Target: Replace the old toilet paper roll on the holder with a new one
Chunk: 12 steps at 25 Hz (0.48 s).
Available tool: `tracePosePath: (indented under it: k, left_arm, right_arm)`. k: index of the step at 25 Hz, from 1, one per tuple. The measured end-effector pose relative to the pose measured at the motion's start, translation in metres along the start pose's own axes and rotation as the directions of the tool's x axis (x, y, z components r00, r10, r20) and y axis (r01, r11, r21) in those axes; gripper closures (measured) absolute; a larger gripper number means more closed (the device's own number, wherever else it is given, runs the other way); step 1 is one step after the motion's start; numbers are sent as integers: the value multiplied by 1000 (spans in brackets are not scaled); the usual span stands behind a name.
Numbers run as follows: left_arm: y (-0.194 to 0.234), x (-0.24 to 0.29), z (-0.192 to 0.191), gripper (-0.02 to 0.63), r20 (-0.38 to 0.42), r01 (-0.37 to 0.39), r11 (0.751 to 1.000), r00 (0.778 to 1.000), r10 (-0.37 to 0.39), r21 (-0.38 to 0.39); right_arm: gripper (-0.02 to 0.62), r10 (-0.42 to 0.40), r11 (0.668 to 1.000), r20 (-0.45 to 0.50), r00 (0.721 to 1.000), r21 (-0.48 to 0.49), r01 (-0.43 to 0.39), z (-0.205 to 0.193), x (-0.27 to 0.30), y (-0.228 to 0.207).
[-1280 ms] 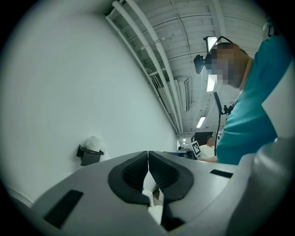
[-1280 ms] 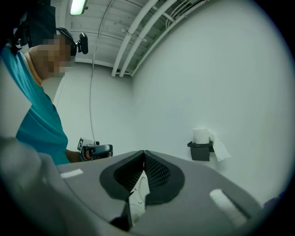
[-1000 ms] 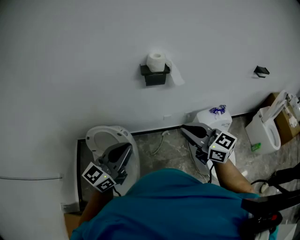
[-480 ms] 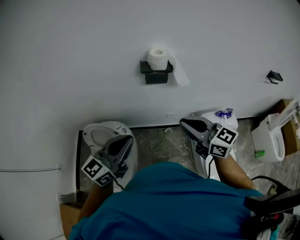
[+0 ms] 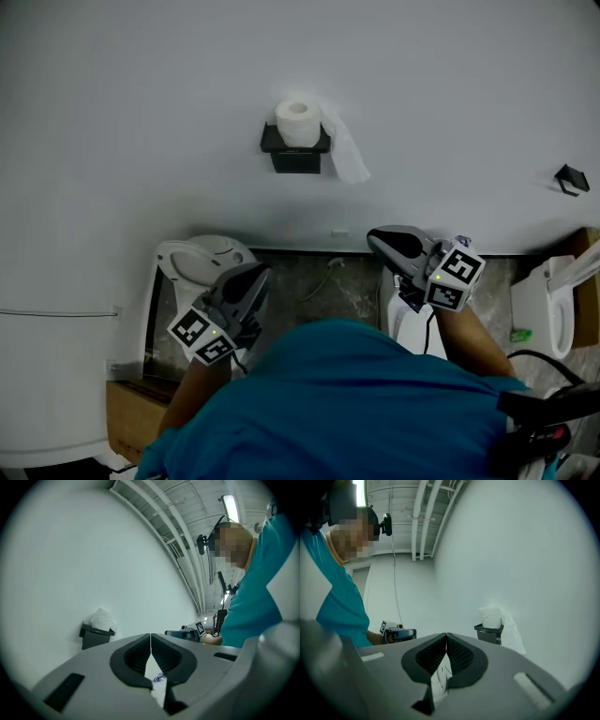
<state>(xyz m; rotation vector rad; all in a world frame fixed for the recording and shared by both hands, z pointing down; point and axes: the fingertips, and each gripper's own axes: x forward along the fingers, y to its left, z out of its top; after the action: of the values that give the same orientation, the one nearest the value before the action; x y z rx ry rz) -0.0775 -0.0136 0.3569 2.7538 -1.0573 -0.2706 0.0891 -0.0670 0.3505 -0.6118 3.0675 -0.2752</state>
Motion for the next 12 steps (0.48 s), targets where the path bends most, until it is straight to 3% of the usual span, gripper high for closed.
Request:
tracePosePath:
  k: [5,12]
  left_arm:
    - [14,17,-4,597,-22,-2,1000,1000,2,-1]
    - [81,21,0,597,-19,68,997,997,-68,-25]
  right_arm:
    - [591,5,1000,-13,1000,25,-5,-5,3,-19]
    - [591,-70,997,-8,998,28,70,1,59,-45]
